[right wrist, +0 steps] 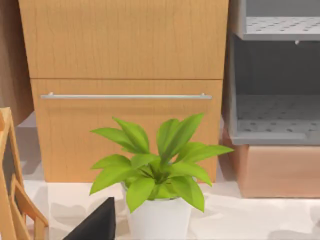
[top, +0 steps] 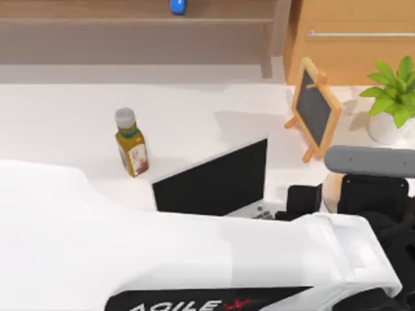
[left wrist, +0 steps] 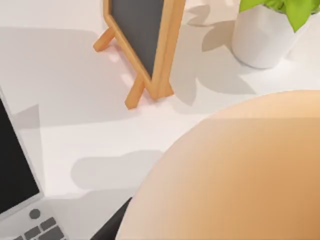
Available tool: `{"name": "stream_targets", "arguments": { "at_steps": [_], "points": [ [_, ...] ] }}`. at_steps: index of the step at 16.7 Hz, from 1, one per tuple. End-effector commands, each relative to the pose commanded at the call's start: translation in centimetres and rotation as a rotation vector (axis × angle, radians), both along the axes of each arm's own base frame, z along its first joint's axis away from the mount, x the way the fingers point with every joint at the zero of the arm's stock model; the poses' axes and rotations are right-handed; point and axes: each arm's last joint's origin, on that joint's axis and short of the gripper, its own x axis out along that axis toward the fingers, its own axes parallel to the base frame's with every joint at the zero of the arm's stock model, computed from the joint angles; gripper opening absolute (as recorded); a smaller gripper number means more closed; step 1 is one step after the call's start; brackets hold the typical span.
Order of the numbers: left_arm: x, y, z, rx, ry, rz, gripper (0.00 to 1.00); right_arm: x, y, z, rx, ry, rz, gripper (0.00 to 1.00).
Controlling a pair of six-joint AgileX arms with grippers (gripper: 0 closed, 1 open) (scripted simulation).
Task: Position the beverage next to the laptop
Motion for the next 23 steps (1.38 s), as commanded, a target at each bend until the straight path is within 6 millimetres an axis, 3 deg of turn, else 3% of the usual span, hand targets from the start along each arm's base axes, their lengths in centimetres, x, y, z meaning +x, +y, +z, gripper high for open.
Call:
{"name": "stream_targets", "arguments": {
  "at_steps": [4,8,21,23],
  "points": [
    [0.0,0.2,-2.5,0.073,0.024,-0.004,0.00,0.0,0.0,0.0,0.000,0.000,0.000,1.00],
    [0.0,0.2,-2.5,0.073,0.024,-0.004,0.00,0.0,0.0,0.0,0.000,0.000,0.000,1.00],
    [0.0,0.2,-2.5,0.073,0.024,-0.004,0.98,0.0,0.0,0.0,0.000,0.000,0.000,1.00],
    [0.0,0.2,-2.5,0.073,0.024,-0.004,1.00,0.0,0.0,0.0,0.000,0.000,0.000,1.00]
  ]
}}
